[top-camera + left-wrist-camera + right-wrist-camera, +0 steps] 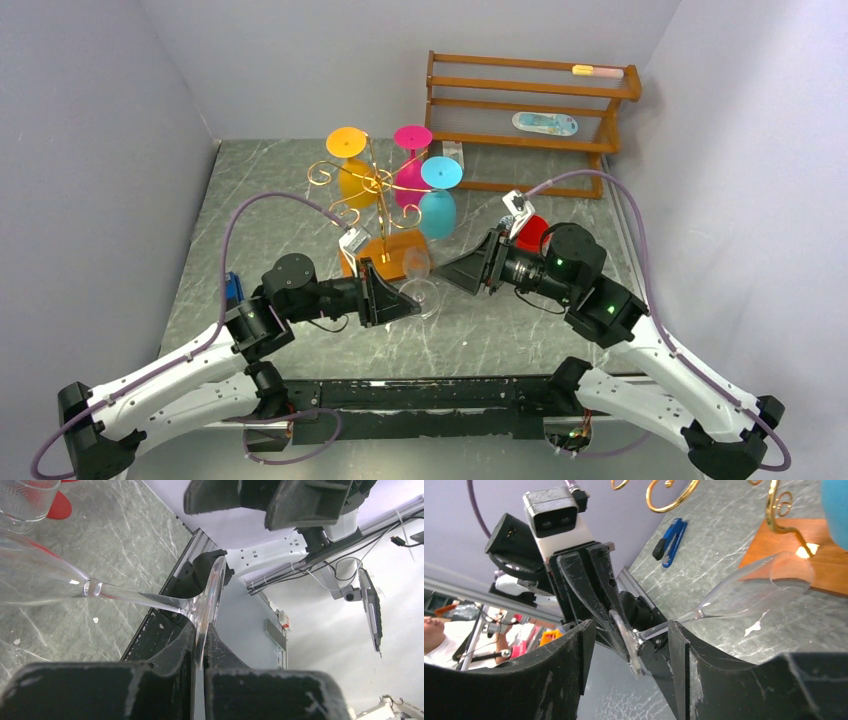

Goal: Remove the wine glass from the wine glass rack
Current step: Place the wine glass at the center of the board.

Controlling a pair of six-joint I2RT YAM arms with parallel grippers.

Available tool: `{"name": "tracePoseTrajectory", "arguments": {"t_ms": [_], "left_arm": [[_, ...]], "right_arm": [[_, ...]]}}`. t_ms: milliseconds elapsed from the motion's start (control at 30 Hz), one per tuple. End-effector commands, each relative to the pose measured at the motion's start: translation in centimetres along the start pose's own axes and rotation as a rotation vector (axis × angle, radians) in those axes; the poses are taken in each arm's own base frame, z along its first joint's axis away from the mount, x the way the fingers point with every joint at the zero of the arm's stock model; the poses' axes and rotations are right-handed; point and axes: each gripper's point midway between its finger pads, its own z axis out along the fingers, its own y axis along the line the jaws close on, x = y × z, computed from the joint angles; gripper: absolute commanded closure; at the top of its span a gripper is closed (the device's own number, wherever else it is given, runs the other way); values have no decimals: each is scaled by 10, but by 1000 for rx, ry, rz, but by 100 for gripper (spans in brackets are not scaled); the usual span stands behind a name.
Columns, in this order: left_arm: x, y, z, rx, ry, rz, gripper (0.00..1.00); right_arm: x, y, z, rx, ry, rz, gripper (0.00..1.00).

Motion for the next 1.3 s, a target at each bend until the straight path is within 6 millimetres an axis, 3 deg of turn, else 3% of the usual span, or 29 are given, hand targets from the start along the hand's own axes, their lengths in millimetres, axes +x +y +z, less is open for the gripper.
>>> {"name": "tracePoseTrajectory", "arguments": {"t_ms": [0,133,267,400,600,700,867,1033,1133,1267], "left_arm": [[-9,-24,-4,89,-7,88,95],[-5,-36,-8,152,23,152,95],[5,-71,-19,351,82,249,95],[15,-83,-25,416,137,336,95],[24,-88,-23,455,187,359,95],[28,-85,-23,449,188,355,95],[31,-80,-25,422,190,352,95],[30,-82,-26,437,171,359,95],[33,-85,-27,474,173,360,95],[30,-90,-29,504,148,385,95]], "right_arm": [[-12,-11,-8,91,-70,-10,39],[-22,-32,-19,218,-141,-3,28],[-21,-60,-33,371,-161,-14,14],[-15,-40,-27,248,-121,-32,13],[-22,-41,-32,274,-91,-42,7],[-25,-49,-32,292,-49,-34,7],[-34,-81,-32,255,7,58,7],[-37,-74,-36,74,40,119,13],[-38,-48,-37,-132,59,124,17],[-35,-67,-36,-107,76,225,22]]}}
